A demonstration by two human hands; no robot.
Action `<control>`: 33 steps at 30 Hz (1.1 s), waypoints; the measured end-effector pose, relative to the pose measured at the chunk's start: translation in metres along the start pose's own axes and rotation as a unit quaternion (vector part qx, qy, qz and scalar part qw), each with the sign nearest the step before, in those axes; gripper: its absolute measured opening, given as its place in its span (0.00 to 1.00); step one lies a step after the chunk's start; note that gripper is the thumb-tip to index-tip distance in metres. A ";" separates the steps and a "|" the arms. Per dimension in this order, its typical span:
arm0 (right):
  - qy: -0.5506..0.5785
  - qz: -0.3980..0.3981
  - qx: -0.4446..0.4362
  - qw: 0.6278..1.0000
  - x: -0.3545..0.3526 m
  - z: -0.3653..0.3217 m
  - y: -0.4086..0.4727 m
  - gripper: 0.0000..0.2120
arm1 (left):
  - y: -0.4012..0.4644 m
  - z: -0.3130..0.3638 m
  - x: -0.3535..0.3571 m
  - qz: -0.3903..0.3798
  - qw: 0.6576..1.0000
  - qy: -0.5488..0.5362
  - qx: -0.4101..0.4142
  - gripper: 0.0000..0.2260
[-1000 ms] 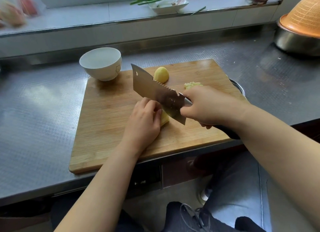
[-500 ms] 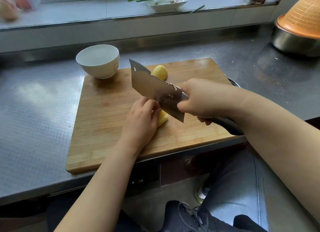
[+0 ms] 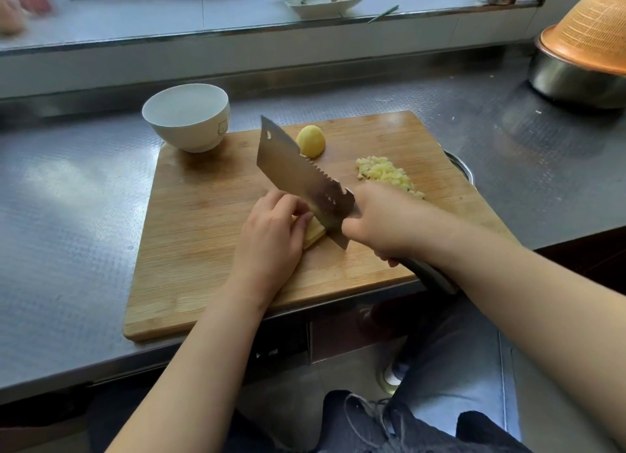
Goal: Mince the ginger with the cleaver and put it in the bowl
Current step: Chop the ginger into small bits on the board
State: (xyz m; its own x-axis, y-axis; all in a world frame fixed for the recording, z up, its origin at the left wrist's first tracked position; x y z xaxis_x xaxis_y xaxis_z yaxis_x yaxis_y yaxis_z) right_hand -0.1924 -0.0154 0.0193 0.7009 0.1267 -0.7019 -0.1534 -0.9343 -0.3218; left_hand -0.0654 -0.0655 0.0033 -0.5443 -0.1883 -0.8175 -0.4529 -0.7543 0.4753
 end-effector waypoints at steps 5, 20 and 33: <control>0.045 -0.001 -0.006 0.999 -0.009 0.004 0.002 0.07 | -0.002 0.004 -0.003 0.003 1.000 -0.002 0.017 0.01; -0.032 -0.042 -0.019 0.998 -0.021 -0.029 -0.006 0.06 | -0.002 -0.002 0.002 -0.016 1.000 -0.012 -0.005 0.03; -0.051 -0.004 -0.006 0.999 0.004 -0.011 -0.006 0.06 | -0.003 -0.001 0.000 -0.002 1.000 -0.011 0.000 0.02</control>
State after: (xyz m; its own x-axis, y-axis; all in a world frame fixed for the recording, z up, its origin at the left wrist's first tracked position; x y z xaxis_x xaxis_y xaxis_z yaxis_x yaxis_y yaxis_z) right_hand -0.1810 -0.0131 0.0254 0.6278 0.1667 -0.7603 -0.1388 -0.9372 -0.3201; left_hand -0.0632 -0.0645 0.0017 -0.5581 -0.1714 -0.8119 -0.4557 -0.7544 0.4725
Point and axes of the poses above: each hand's wrist, its own y-axis towards the middle knuckle, its own x-axis out of the palm, z = x × y, the point moved 9 cm from there along y, towards the middle knuckle, and after that the axes turned 11 degrees about y, right-handed, at the moved point
